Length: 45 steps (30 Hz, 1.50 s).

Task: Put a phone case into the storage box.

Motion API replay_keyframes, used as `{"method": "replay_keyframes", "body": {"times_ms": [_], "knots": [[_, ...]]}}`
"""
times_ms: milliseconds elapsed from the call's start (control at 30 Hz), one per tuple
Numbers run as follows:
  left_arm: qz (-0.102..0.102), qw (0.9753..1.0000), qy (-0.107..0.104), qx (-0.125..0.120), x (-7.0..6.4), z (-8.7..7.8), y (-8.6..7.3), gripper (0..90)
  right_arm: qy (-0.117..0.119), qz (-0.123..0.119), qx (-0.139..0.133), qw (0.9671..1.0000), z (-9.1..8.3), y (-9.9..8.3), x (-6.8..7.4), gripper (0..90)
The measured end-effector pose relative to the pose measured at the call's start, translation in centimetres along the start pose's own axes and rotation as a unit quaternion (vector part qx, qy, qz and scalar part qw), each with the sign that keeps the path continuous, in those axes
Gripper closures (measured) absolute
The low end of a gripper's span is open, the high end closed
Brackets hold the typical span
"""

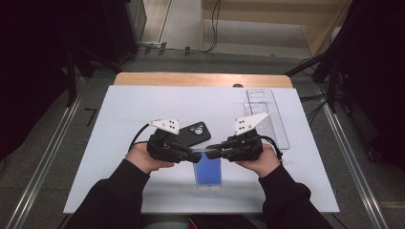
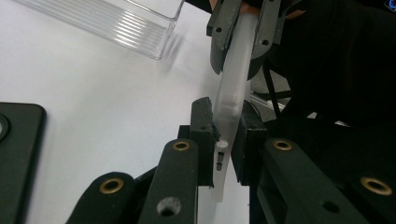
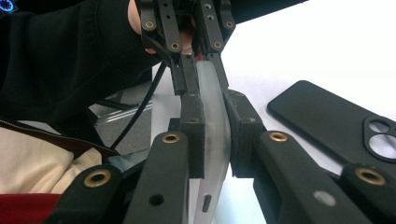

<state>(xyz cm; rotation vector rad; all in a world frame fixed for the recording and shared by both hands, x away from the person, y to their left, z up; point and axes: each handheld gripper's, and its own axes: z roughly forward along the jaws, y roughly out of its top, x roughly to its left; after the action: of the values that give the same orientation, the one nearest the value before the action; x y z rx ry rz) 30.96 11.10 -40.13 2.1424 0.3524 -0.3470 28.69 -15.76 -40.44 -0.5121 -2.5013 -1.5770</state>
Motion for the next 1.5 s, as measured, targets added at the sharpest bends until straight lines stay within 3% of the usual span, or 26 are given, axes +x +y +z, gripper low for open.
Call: {"method": "replay_keyframes", "body": {"times_ms": [167, 300, 367, 467, 633, 833, 1067, 1167, 1200, 1267, 1333, 1500], "knots": [[-0.01, 0.9999, 0.004, 0.001, 0.0, 0.0, 0.1, 81.3, 0.002, 0.006, -0.003, 1.0, 0.0, 0.0, -0.1, 75.1], [-0.019, 0.9998, 0.01, 0.0, 0.2, -0.3, 0.1, 81.4, 0.012, 0.016, -0.019, 0.9996, -0.3, -0.1, -0.2, 64.4], [-0.025, 0.9996, 0.013, -0.003, 0.2, -0.5, 0.1, 81.3, -0.003, 0.017, -0.033, 0.9993, -0.5, -0.2, -0.2, 53.8], [-0.038, 0.999, 0.023, -0.006, 0.3, -0.9, 0.1, 81.3, -0.029, 0.024, -0.05, 0.9981, -0.8, -0.2, -0.2, 44.9], [-0.065, 0.9967, 0.046, -0.012, 0.5, -1.6, 0.1, 81.2, -0.066, 0.038, -0.044, 0.9961, -0.9, -0.4, -0.3, 34.5], [-0.117, 0.9891, 0.087, -0.02, 1.0, -2.3, 0.2, 81.0, -0.1, 0.051, -0.041, 0.9928, -0.6, -0.8, -0.4, 27.2], [-0.136, 0.9793, 0.142, -0.047, 1.0, -3.0, 0.2, 80.9, -0.132, 0.073, -0.051, 0.9872, -0.2, -1.3, -0.7, 19.6], [-0.143, 0.9756, 0.155, -0.06, 1.0, -3.1, 0.2, 80.9, -0.17, 0.074, -0.043, 0.9818, 0.1, -1.3, -0.5, 0.0], [-0.147, 0.9741, 0.16, -0.061, 1.0, -3.1, 0.2, 80.9, -0.188, 0.074, -0.038, 0.9787, 0.3, -1.4, -0.5, 0.0], [-0.151, 0.9713, 0.173, -0.061, 0.9, -3.0, 0.2, 80.9, -0.196, 0.082, -0.054, 0.9756, 0.5, -1.5, -0.4, 0.0], [-0.154, 0.9696, 0.181, -0.06, 0.7, -2.9, 0.3, 80.9, -0.199, 0.098, -0.059, 0.9734, 0.7, -1.5, -0.2, 0.0], [-0.16, 0.9657, 0.195, -0.063, 0.6, -2.8, 0.4, 80.8, -0.233, 0.109, -0.05, 0.9649, 1.6, -1.4, 0.5, 0.0]]}}
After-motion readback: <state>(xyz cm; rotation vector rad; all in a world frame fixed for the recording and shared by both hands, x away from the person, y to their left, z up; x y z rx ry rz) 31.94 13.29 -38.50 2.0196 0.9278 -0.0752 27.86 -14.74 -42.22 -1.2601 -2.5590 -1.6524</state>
